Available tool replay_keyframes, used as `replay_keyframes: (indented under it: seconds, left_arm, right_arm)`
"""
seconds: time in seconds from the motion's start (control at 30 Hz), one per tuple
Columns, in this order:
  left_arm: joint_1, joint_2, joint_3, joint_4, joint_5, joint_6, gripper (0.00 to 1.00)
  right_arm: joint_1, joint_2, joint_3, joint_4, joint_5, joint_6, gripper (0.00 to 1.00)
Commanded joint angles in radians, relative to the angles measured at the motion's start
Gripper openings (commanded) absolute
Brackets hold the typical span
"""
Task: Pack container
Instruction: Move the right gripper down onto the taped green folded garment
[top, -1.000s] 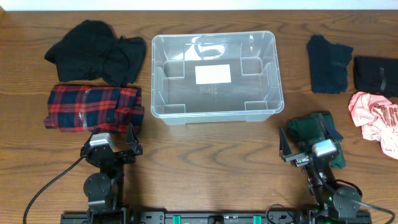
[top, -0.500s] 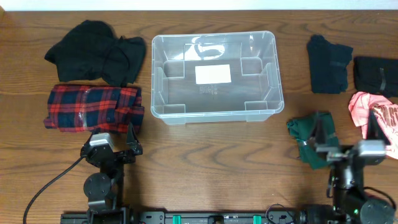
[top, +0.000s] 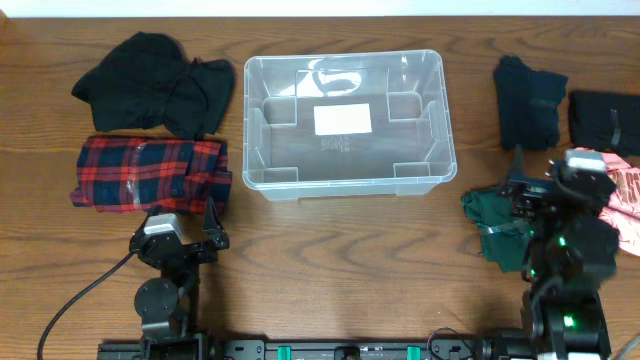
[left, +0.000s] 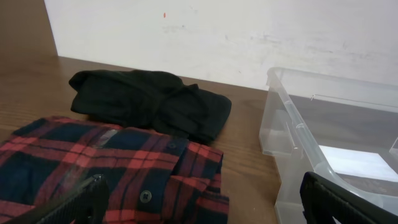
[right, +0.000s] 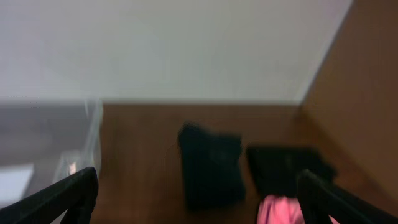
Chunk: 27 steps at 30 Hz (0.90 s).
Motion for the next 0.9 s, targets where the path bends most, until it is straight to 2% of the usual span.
replay_keyframes:
  seconds: [0.0,0.17,0.27,0.4,0.6,0.77,0.87]
  left_arm:
    - [0.005,-0.006,-0.017,-0.035,-0.009,0.006,0.98]
    - [0.005,-0.006,-0.017,-0.035,-0.009,0.006,0.98]
    - [0.005,-0.006,-0.017,-0.035,-0.009,0.006,0.98]
    - [0.005,-0.006,-0.017,-0.035,-0.009,0.006,0.98]
    - [0.005,-0.006,-0.017,-0.035,-0.009,0.006,0.98]
    - [0.005,-0.006,-0.017,-0.035,-0.009,0.006,0.98]
    - [0.005,-0.006,-0.017,-0.035,-0.009,0.006,0.98]
  right_arm:
    - [-0.006,0.060,0.022,-0.038,-0.026,0.019,0.99]
    - [-0.006,0.084,0.022,-0.154,-0.224,0.045,0.99]
    - [-0.006,0.077,0.022,-0.200,-0.184,0.061,0.99]
    - [-0.006,0.053,0.022,-0.201,-0.200,0.190,0.99]
    - [-0.006,0.048,0.022,-0.165,-0.401,0.202,0.99]
    - [-0.007,0.051,0.031,-0.137,-0.401,0.252,0.99]
    - [-0.007,0.065,0.071,-0.184,-0.395,0.278,0.99]
